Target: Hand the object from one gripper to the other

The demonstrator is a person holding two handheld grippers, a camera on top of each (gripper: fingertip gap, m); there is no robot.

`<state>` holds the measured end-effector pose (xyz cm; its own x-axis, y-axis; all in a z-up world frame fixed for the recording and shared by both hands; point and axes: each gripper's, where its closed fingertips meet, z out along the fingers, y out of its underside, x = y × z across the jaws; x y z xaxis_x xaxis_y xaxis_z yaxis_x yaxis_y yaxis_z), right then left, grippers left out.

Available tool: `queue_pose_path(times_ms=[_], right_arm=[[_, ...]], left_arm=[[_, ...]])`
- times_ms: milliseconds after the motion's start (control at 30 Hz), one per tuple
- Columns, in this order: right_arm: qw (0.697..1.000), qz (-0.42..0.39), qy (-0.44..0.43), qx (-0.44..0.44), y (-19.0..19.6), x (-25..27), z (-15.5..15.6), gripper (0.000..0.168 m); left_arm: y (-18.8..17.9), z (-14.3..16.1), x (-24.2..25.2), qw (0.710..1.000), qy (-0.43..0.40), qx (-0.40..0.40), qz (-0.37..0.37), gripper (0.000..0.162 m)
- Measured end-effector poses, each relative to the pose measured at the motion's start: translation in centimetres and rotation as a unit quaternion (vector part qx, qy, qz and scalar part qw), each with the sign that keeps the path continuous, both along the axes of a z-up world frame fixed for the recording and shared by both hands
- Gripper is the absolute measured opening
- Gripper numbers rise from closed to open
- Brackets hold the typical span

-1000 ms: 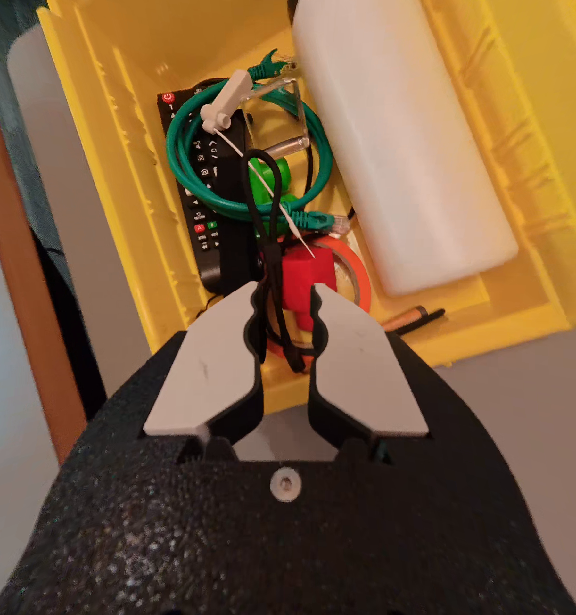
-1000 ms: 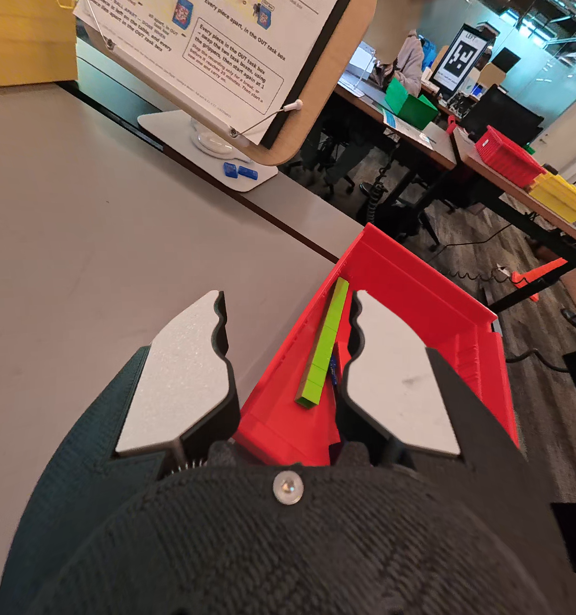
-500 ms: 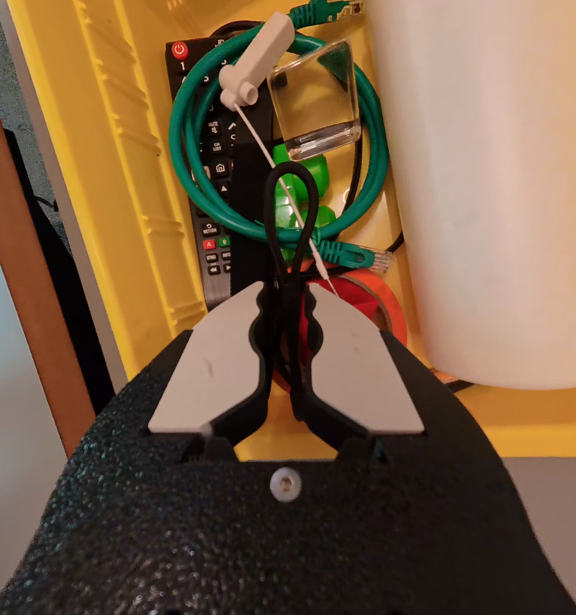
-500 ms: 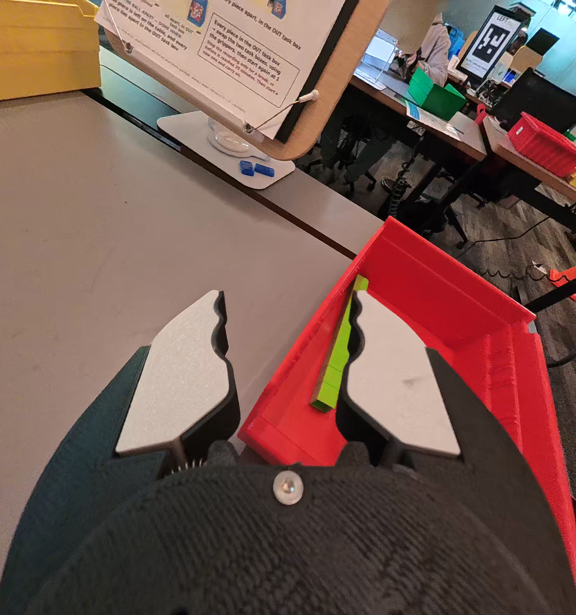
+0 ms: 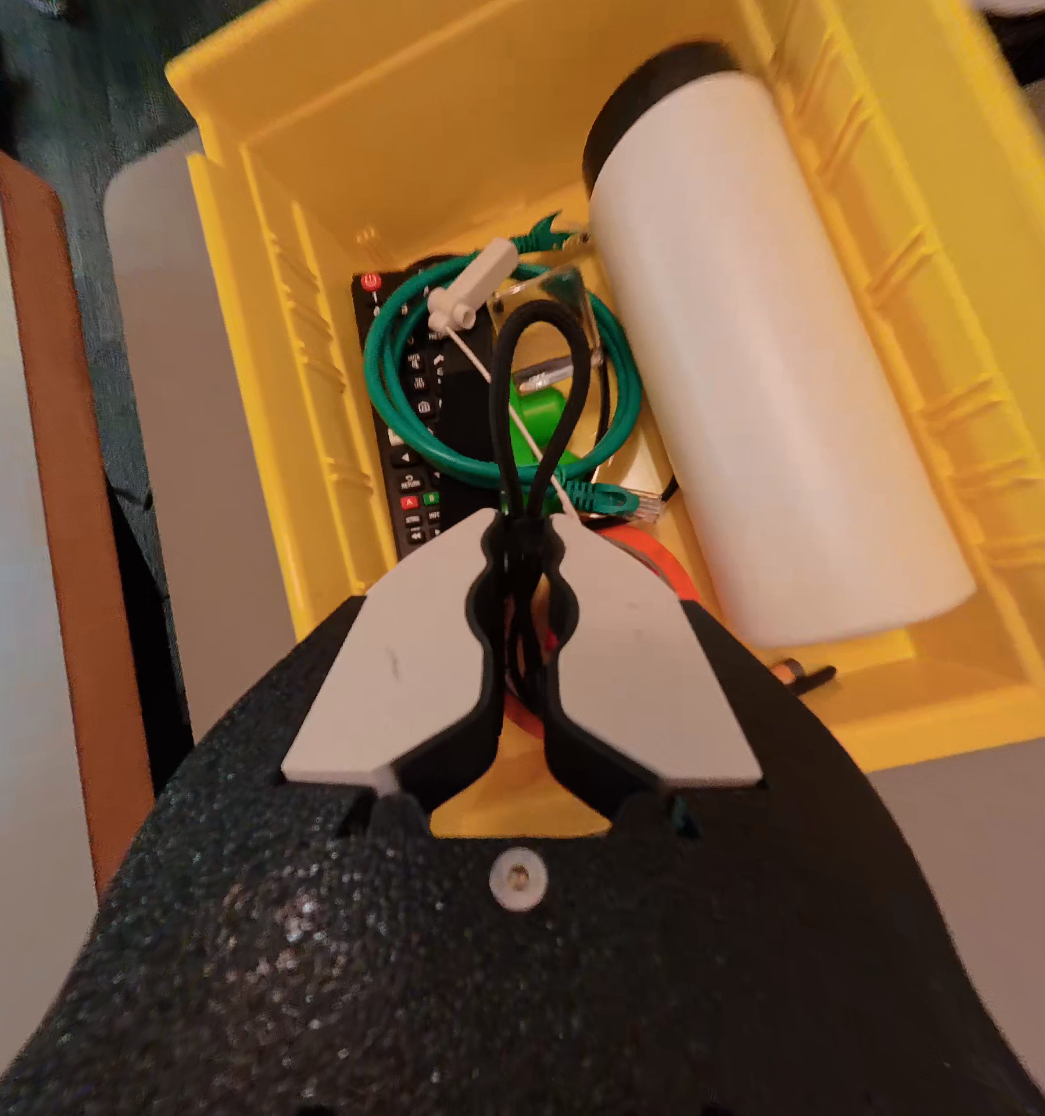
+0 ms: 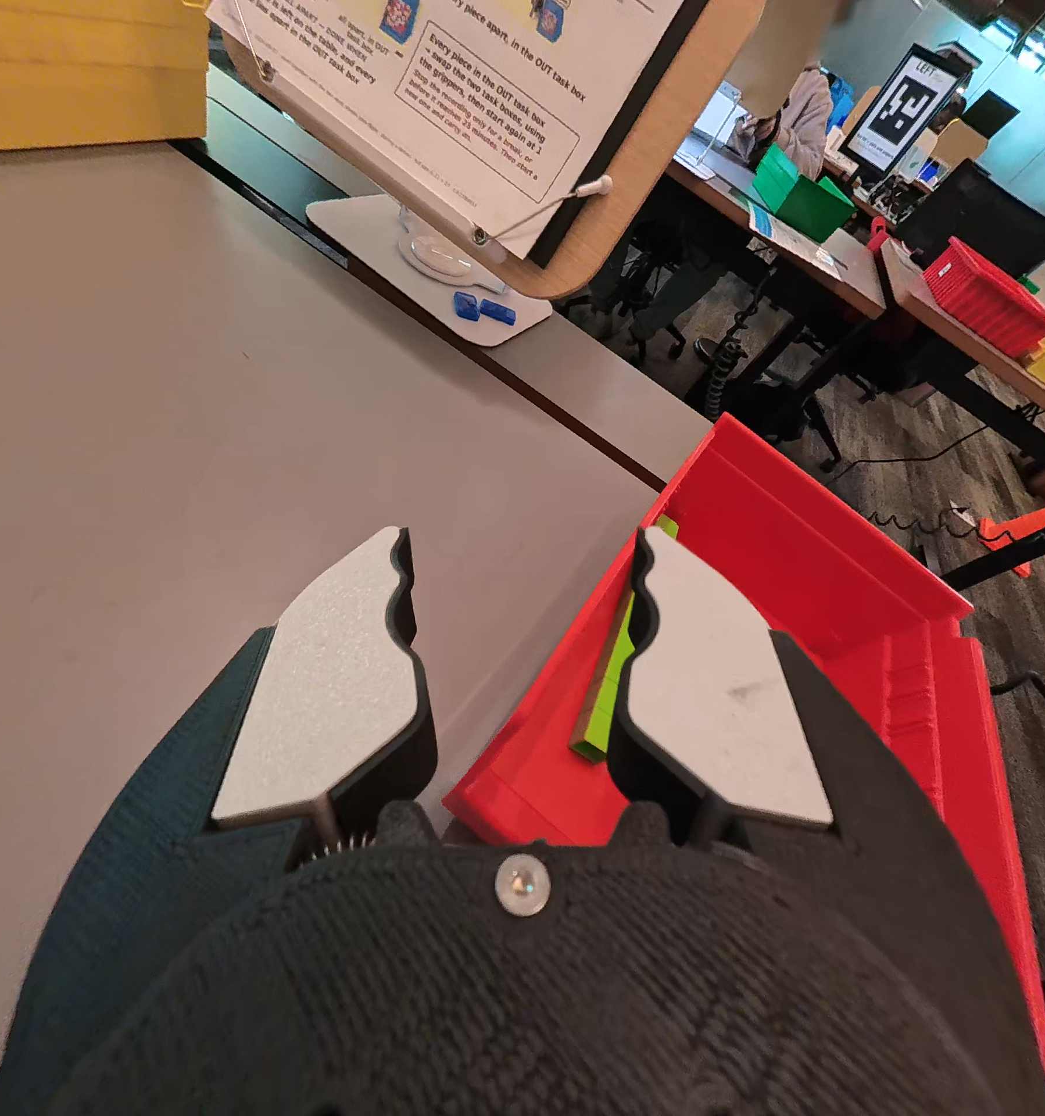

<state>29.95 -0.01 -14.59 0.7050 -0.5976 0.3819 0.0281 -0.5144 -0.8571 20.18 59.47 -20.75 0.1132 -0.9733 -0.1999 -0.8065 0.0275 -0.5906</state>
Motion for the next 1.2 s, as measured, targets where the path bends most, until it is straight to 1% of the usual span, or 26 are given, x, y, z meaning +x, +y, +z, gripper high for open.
queue_pose_path(times_ms=[67,167,267,400,467,533,600,667,733,767,800,867,967,1000,1033,1067,1100,1133,1200], right_arm=[[1.000,0.004,-0.001,0.005,0.3,-0.1,0.2,0.069],[0.999,0.026,-0.005,0.019,1.2,-0.8,0.7,0.069],[0.997,0.067,-0.018,0.043,2.9,-2.0,1.4,0.070],[0.982,0.157,-0.032,0.100,7.7,-5.7,2.9,0.071],[0.970,0.201,-0.034,0.133,10.7,-8.4,3.9,0.071],[0.951,0.241,-0.041,0.186,13.7,-11.6,5.7,0.068],[0.932,0.269,-0.058,0.235,16.0,-14.8,7.8,0.060],[0.919,0.285,-0.086,0.260,17.4,-17.3,9.4,0.057],[0.919,0.288,-0.107,0.247,18.3,-19.0,9.7,0.057],[0.923,0.284,-0.115,0.233,18.4,-19.6,9.4,0.055],[0.925,0.288,-0.119,0.216,18.4,-20.3,9.0,0.052],[0.927,0.301,-0.121,0.190,18.1,-22.0,8.1,0.050],[0.927,0.298,-0.098,0.204,17.1,-23.7,8.0,0.041],[0.928,0.291,-0.088,0.215,16.8,-24.0,8.1,0.036],[0.926,0.292,-0.083,0.223,16.6,-24.4,8.1,0.024],[0.922,0.304,-0.080,0.227,16.5,-25.1,8.1,0.007],[0.920,0.308,-0.077,0.228,16.4,-25.5,8.2,0.004],[0.921,0.308,-0.074,0.226,16.1,-25.7,8.2,0.003],[0.919,0.320,-0.072,0.220,15.6,-26.3,8.4,0.003]], left_arm=[[-0.4,1.7,0.1,0.999,-0.037,-0.003,-0.015,0.011],[-2.0,5.5,0.3,0.991,-0.120,-0.009,-0.058,0.011],[-5.6,10.1,-0.1,0.968,-0.214,-0.051,-0.117,0.011],[-12.3,16.2,-1.7,0.921,-0.317,-0.140,-0.176,0.011],[-17.0,18.5,-2.8,0.887,-0.357,-0.196,-0.217,0.011],[-22.2,19.8,-4.1,0.848,-0.385,-0.252,-0.263,0.011],[-27.8,20.2,-5.9,0.802,-0.402,-0.313,-0.312,0.011],[-32.7,19.6,-7.7,0.764,-0.411,-0.362,-0.340,0.011],[-36.6,19.1,-9.6,0.724,-0.422,-0.417,-0.353,0.012],[-37.9,18.9,-10.3,0.709,-0.428,-0.438,-0.350,0.011],[-38.9,18.6,-11.0,0.701,-0.433,-0.450,-0.345,0.011],[-40.5,18.1,-12.3,0.694,-0.442,-0.450,-0.347,0.011],[-42.3,18.1,-14.0,0.685,-0.458,-0.440,-0.357,0.011],[-42.8,18.2,-14.5,0.680,-0.464,-0.440,-0.360,0.011],[-43.3,18.4,-15.0,0.673,-0.468,-0.444,-0.363,0.011],[-43.7,18.5,-15.4,0.667,-0.472,-0.447,-0.364,0.011],[-44.0,18.6,-15.7,0.664,-0.477,-0.447,-0.362,0.011],[-44.2,18.7,-16.0,0.664,-0.485,-0.443,-0.357,0.011],[-44.3,18.6,-16.4,0.672,-0.499,-0.426,-0.344,0.011]])
